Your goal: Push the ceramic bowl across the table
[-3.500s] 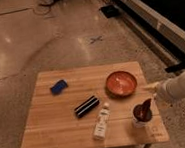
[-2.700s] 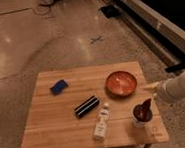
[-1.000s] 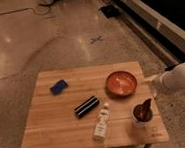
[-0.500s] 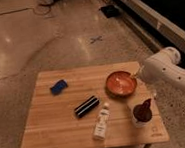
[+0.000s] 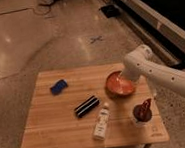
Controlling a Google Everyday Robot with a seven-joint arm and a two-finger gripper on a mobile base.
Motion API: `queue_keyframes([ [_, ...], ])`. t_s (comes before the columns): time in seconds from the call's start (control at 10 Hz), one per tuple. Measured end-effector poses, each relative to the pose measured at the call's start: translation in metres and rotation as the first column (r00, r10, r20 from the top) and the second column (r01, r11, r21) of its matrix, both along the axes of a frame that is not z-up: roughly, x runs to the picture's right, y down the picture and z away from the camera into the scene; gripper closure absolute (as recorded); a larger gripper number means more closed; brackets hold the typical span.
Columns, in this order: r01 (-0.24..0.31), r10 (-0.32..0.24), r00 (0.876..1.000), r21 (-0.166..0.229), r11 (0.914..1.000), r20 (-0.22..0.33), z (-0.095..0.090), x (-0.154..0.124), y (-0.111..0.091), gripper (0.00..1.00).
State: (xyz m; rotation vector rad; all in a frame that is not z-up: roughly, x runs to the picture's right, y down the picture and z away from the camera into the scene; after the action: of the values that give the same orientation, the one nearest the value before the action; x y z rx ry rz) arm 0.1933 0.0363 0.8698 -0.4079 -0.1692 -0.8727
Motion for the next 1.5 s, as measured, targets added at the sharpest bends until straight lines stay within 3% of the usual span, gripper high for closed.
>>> queue_keyframes([
  [0.3,0.027,-0.027,1.000,-0.042,0.9988,-0.012,0.031,-0.004,-0.004,0.30],
  [0.7,0.018,-0.023,0.998,-0.096,0.9952,-0.053,0.066,0.006,-0.005,0.30],
  [1.2,0.060,-0.066,0.997,-0.173,0.9830,-0.028,0.078,-0.017,0.021,0.30],
  [1.5,0.098,-0.099,0.995,-0.187,0.9775,0.005,0.077,-0.036,0.027,0.30],
])
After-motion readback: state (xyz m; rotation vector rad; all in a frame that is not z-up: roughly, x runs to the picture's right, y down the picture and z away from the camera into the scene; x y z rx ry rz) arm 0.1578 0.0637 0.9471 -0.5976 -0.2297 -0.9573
